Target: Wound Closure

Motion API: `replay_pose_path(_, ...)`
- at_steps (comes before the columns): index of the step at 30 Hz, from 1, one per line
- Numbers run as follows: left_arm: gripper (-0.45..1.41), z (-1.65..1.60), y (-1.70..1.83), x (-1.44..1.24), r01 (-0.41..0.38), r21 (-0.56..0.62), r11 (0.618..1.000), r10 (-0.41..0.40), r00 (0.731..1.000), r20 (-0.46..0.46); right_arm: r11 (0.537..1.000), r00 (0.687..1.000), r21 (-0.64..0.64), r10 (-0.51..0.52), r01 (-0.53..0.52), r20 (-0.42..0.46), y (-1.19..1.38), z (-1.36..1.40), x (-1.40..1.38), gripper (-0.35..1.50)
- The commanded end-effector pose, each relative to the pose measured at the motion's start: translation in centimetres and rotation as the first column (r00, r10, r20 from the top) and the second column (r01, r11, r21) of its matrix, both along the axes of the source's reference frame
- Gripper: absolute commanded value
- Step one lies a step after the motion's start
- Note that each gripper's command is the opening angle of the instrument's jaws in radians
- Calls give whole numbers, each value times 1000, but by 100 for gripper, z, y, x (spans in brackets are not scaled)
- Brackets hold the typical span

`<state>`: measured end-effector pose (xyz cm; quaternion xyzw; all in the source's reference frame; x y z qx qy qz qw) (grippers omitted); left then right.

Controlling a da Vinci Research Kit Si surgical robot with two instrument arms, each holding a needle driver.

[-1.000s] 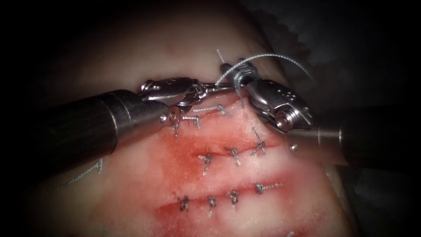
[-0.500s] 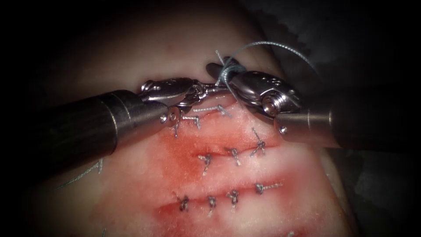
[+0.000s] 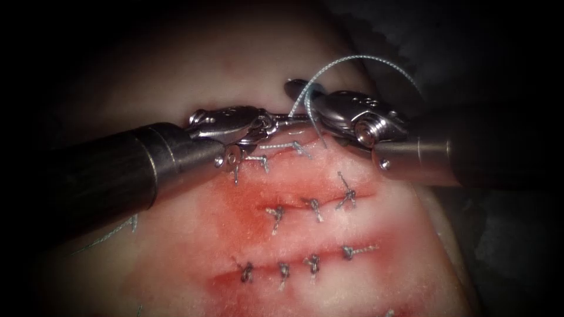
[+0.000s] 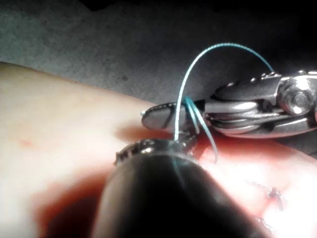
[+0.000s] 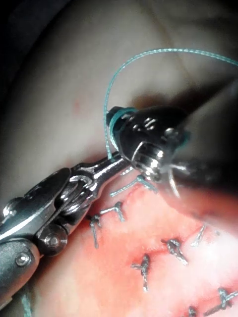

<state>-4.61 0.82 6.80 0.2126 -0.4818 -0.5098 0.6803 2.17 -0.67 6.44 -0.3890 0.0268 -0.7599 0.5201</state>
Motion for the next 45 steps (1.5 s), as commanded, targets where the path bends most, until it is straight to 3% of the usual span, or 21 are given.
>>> replay_pose_path(1, -45, 2, 15, -4, -2, -3, 1000, 2, 1000, 4, 1000, 1000, -18, 1, -1, -20, -6, -3, -2, -35)
replay_pose_path(8, -45, 21, 55, 8, -1, -1, 1000, 1, 999, -36, 997, 994, -75, 14, -22, -105, -28, -15, -39, -35)
replay_pose_path(14, -45, 39, 113, 24, 27, -60, 998, -32, 995, -89, 996, 986, -78, 23, -36, -168, -39, -22, -58, -35)
replay_pose_path(18, -45, 41, 146, 22, 16, -132, 991, -33, 992, -122, 998, 979, -70, -18, 4, -201, -44, -23, -58, -35)
replay_pose_path(19, -45, 40, 158, 20, -15, -203, 979, -16, 989, -147, 997, 973, -70, -47, 32, -225, -47, -23, -56, -35)
replay_pose_path(24, -45, 41, 179, 11, -46, -287, 957, -8, 983, -185, 994, 962, -67, -101, 87, -252, -53, -24, -51, -35)
replay_pose_path(36, -45, 71, 223, 2, -130, -415, 900, 23, 967, -253, 977, 928, -67, -214, 204, -306, -77, -37, -48, -35)
replay_pose_path(45, -45, 91, 250, 5, -124, -439, 890, 14, 969, -246, 962, 901, -78, -272, 261, -339, -89, -41, -48, -35)
